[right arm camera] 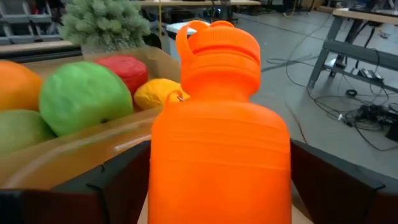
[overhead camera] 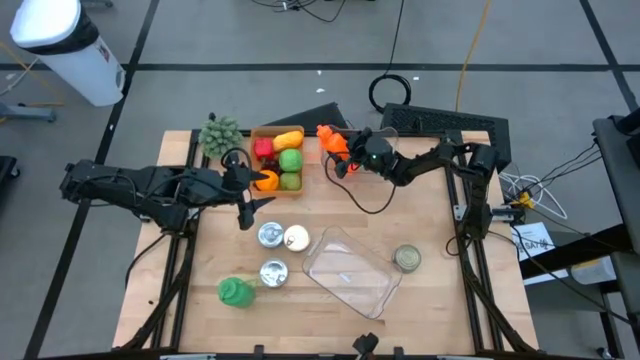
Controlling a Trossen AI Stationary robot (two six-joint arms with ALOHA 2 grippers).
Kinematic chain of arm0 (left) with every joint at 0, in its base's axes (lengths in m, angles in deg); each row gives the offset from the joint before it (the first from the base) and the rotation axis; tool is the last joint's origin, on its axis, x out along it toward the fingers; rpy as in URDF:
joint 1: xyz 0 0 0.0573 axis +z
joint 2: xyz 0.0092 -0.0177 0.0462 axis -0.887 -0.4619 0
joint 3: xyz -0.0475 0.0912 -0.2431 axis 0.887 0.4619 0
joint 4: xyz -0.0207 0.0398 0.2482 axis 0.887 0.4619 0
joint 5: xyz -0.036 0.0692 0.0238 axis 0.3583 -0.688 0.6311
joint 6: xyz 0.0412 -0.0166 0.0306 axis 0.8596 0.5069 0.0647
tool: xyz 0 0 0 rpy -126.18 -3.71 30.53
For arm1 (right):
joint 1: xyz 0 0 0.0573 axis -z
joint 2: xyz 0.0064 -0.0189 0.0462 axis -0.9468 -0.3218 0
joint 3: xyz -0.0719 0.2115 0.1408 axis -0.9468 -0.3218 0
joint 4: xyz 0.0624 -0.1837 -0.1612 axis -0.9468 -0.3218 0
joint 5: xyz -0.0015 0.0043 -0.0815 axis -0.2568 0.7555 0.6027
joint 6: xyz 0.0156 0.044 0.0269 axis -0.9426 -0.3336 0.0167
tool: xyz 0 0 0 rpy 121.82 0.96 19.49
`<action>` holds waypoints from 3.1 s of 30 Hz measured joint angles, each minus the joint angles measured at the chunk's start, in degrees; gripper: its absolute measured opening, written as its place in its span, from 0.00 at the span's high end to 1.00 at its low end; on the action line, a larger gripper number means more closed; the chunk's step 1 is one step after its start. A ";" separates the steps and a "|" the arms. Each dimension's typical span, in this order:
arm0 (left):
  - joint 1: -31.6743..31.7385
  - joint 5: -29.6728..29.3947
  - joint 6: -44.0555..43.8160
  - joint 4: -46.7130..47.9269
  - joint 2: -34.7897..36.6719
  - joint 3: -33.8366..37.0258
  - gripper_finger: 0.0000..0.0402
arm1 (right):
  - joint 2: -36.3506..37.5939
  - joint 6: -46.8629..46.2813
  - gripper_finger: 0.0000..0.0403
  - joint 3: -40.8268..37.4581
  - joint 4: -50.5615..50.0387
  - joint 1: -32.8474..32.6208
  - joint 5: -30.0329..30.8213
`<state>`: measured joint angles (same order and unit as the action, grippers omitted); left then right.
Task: Pick & Place Food Item
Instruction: Put the orange water bottle into the top transparent bin
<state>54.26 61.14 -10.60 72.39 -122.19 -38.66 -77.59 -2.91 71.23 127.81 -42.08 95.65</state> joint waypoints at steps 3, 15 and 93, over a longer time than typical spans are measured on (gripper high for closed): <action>0.00 0.00 0.02 0.00 0.00 0.00 0.32 | 0.69 -0.13 0.16 0.02 -0.34 0.00 -1.09; 0.00 0.00 -0.11 -0.02 0.00 0.00 0.28 | 6.65 0.34 0.16 0.00 -3.81 0.00 -1.13; 0.00 0.17 -0.17 0.03 0.00 -0.02 0.29 | 4.75 5.43 0.15 3.67 -9.50 -1.55 -0.91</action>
<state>54.26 61.31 -10.77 72.41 -122.19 -38.68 -72.83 2.52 74.90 118.31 -43.64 94.74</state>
